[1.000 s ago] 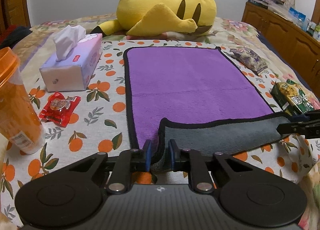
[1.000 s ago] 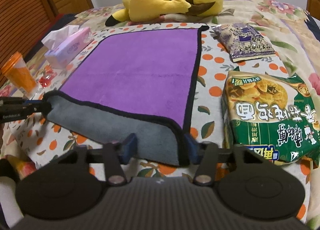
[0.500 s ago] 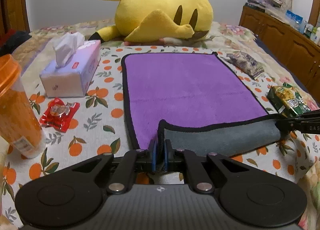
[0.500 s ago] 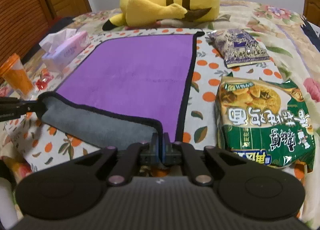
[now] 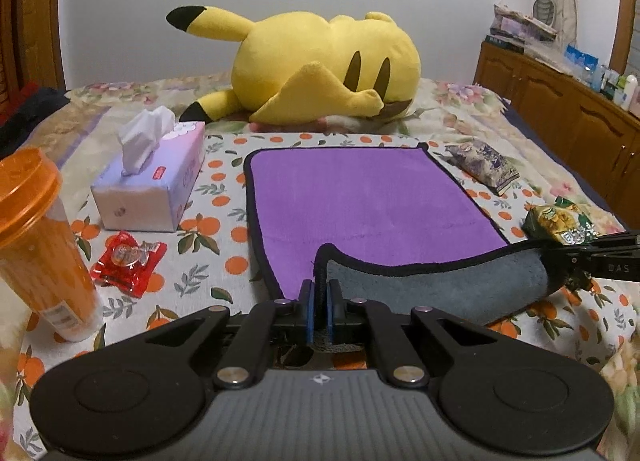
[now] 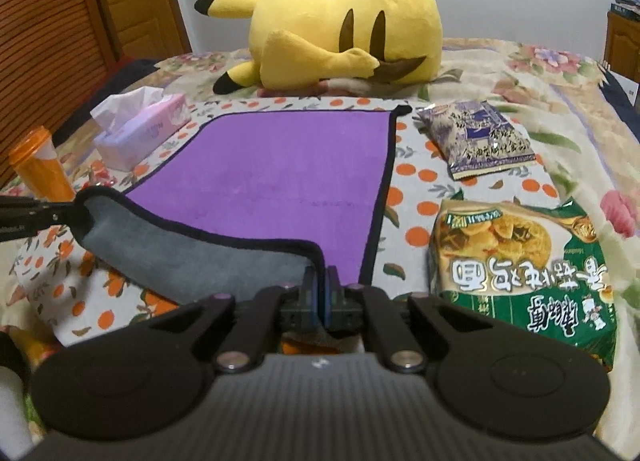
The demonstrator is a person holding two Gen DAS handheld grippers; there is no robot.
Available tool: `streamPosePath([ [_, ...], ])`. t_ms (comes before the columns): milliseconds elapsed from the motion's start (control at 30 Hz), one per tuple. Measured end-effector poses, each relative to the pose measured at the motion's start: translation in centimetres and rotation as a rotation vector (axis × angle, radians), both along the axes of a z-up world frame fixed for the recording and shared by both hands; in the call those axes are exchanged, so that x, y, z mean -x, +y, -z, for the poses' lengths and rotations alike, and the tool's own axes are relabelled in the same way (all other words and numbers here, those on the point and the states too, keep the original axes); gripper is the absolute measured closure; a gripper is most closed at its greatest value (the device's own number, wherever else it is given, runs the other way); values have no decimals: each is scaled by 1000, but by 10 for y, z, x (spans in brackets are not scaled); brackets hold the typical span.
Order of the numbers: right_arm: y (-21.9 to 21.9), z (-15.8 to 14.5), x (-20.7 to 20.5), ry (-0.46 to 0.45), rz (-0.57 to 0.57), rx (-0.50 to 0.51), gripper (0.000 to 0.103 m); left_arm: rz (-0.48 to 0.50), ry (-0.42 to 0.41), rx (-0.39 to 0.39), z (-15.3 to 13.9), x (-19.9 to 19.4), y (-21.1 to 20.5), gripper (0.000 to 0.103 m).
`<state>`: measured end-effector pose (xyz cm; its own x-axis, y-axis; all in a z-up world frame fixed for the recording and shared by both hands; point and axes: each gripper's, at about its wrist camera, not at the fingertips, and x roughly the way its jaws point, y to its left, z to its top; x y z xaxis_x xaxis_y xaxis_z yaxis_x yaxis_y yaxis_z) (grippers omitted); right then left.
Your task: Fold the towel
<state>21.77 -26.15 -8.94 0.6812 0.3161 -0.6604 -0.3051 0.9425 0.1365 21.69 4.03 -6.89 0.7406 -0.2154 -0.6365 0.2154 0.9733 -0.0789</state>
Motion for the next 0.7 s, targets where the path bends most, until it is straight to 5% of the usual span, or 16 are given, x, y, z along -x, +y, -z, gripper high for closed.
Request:
streamPosePath([
  [700, 3, -6, -11, -105, -14, 32, 100, 0, -70, -8, -3, -10, -2, 98],
])
